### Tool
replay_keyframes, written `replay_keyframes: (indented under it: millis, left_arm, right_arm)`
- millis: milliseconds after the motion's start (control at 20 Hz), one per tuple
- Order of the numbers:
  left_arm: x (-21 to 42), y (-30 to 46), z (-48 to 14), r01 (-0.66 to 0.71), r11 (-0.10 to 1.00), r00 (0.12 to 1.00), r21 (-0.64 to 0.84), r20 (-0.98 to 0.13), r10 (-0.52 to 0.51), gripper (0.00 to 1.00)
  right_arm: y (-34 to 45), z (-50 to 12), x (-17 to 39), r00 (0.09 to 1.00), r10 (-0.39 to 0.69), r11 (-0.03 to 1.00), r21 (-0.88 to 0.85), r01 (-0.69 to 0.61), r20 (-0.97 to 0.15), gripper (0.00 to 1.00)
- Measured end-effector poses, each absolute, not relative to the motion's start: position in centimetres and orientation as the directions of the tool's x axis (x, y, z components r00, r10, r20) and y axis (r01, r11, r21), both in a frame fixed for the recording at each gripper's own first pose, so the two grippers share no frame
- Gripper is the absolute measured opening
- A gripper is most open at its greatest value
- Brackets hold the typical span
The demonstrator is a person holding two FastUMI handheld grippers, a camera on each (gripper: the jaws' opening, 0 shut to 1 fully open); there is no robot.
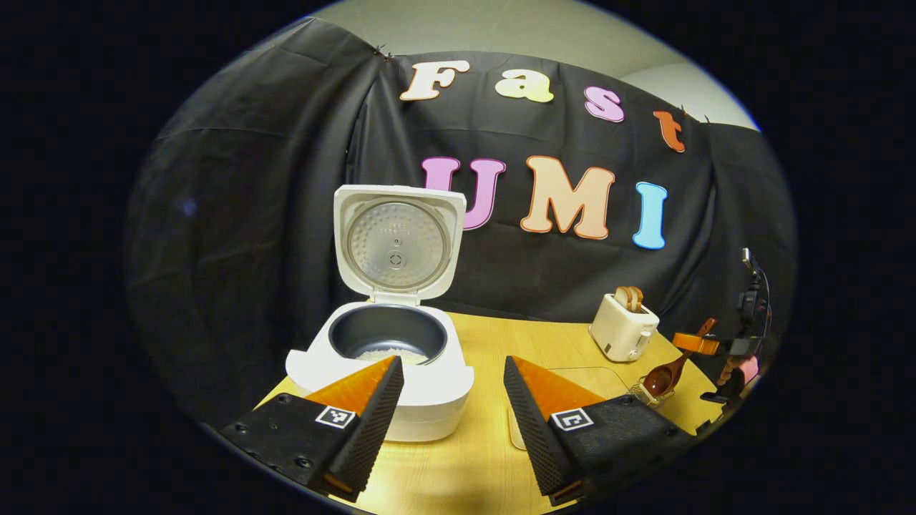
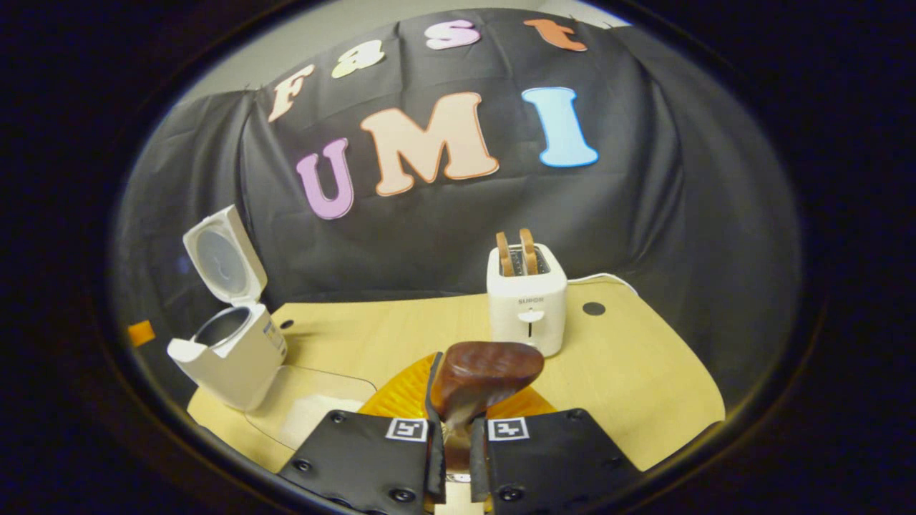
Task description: Close the left gripper, press the button to open the rice cooker; take a wooden spoon from the chopstick holder with the right hand, scoop a spoonful of rice and pour it into the rice cooker, then put the wooden spoon back into the chopstick holder.
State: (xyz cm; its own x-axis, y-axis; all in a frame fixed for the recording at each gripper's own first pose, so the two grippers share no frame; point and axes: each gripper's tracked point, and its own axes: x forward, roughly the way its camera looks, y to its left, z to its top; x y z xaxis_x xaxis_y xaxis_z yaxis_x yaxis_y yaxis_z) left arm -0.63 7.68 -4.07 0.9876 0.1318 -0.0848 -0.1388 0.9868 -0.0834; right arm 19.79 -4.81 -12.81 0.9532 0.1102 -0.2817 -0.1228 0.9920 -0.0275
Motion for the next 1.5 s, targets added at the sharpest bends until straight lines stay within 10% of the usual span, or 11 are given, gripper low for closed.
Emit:
replay_keyframes:
  millis: [500, 800, 1050, 1500]
  left_arm:
    - [-0.5, 8.4, -3.8, -0.147, 0.986, 0.987, -0.074, -0.079, 0.141, 0.83]
    - [-0.2, 8.8, -3.4, -0.132, 0.988, 0.99, -0.081, -0.068, 0.127, 0.84]
    - [0.3, 9.5, -2.1, -0.119, 0.988, 0.992, -0.094, -0.046, 0.115, 0.83]
    - [3.9, 14.5, 5.7, -0.14, 0.985, 0.989, -0.103, 0.029, 0.144, 0.83]
  right_arm:
    - [-3.2, -15.3, 18.5, 0.938, 0.116, 0.984, -0.087, -0.152, -0.328, 0.24]
    - [-4.3, -15.2, 17.8, 0.946, 0.078, 0.992, -0.074, -0.106, -0.315, 0.41]
    - [-5.3, -12.1, 16.3, 0.966, 0.054, 0.996, -0.055, -0.07, -0.253, 0.84]
    - [-3.0, -3.1, 11.7, 0.992, 0.093, 0.994, -0.042, -0.097, -0.086, 0.93]
